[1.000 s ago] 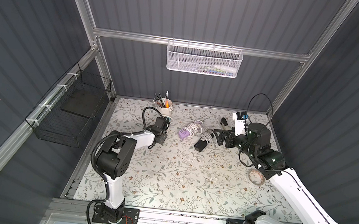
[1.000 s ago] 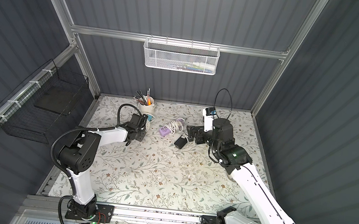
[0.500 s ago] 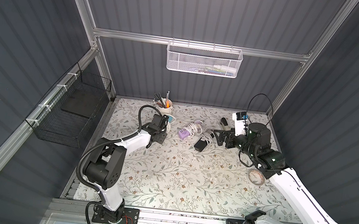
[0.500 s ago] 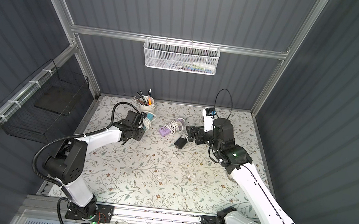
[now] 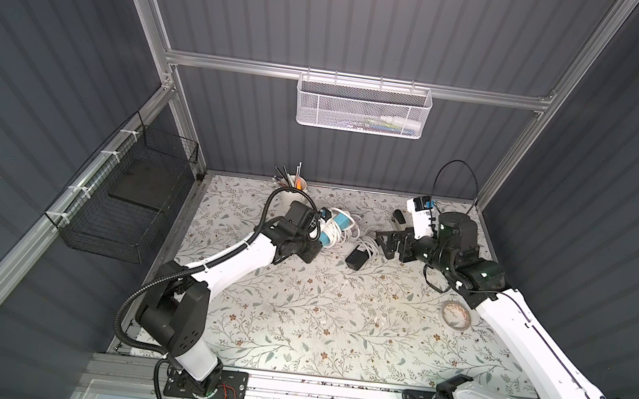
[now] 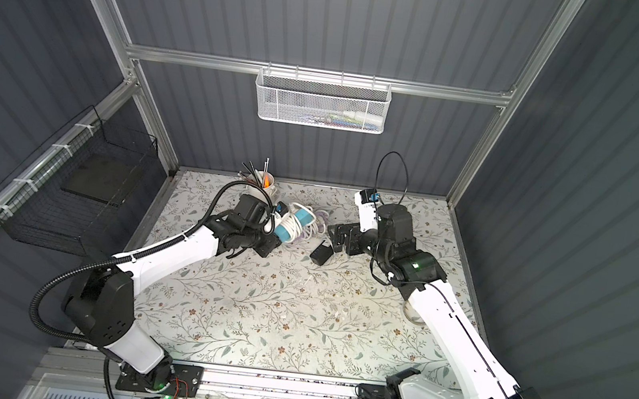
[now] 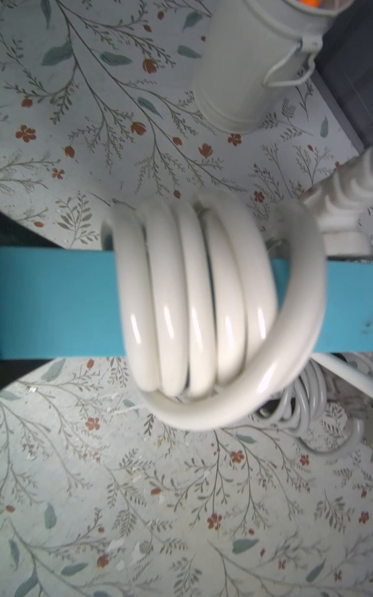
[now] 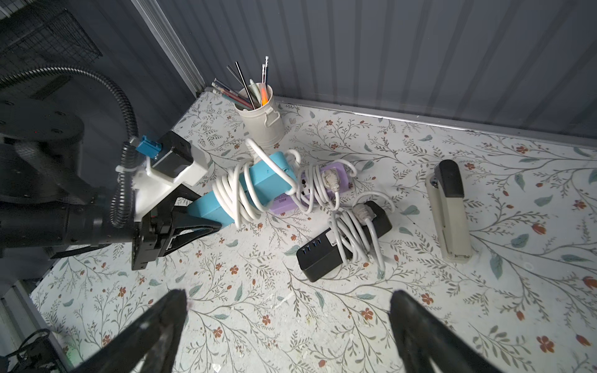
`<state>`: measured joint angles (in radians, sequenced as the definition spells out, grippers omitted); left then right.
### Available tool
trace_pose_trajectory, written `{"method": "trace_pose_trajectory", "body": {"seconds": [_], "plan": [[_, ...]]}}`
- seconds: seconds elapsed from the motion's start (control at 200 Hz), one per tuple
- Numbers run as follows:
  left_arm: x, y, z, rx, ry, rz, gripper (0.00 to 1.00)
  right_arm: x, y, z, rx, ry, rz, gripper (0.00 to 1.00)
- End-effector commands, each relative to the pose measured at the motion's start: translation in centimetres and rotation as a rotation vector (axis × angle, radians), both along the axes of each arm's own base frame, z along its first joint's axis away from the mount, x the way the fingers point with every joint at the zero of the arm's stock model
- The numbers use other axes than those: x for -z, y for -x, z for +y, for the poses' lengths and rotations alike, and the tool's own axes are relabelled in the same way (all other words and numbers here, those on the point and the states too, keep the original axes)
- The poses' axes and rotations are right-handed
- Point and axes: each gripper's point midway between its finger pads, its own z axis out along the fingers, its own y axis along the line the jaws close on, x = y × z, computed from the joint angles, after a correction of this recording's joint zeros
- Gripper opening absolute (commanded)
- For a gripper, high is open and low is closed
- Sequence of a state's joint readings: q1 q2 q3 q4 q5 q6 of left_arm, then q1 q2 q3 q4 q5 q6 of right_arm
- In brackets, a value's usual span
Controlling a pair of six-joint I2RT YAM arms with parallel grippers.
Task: Unwrap the cord wrapped around the power strip
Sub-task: Pick up the power strip from the center of the board, then adjust the power strip.
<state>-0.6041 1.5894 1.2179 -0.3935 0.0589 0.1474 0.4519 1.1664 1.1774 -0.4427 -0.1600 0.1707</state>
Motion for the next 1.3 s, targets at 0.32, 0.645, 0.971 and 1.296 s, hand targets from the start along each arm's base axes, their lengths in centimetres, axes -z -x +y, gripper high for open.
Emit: {"method": "trace_pose_trajectory", "body": {"seconds": [0.32, 0.645, 0.971, 1.296], "plan": [[-5.5, 3.4, -5.8, 0.228, 0.035, -0.101, 0.00, 1.0, -0.1, 1.5, -0.087, 0.017, 0.081, 0.99], [-8.6, 3.4, -4.4, 0.148, -0.019, -0.353, 0.00, 1.1, -3.1, -2.5, -0.054, -0.663, 0.436, 0.99], [-7.5, 4.7, -7.1, 0.206, -0.302, -0.732, 0.00, 2.2, -4.1, -2.0, -0.069, -0.927, 0.677, 0.99], [-8.6, 3.1, -6.4, 0.072, -0.521, -1.019, 0.00, 5.4, -1.8, -2.4, 0.015, -0.860, 0.778, 0.99]]}}
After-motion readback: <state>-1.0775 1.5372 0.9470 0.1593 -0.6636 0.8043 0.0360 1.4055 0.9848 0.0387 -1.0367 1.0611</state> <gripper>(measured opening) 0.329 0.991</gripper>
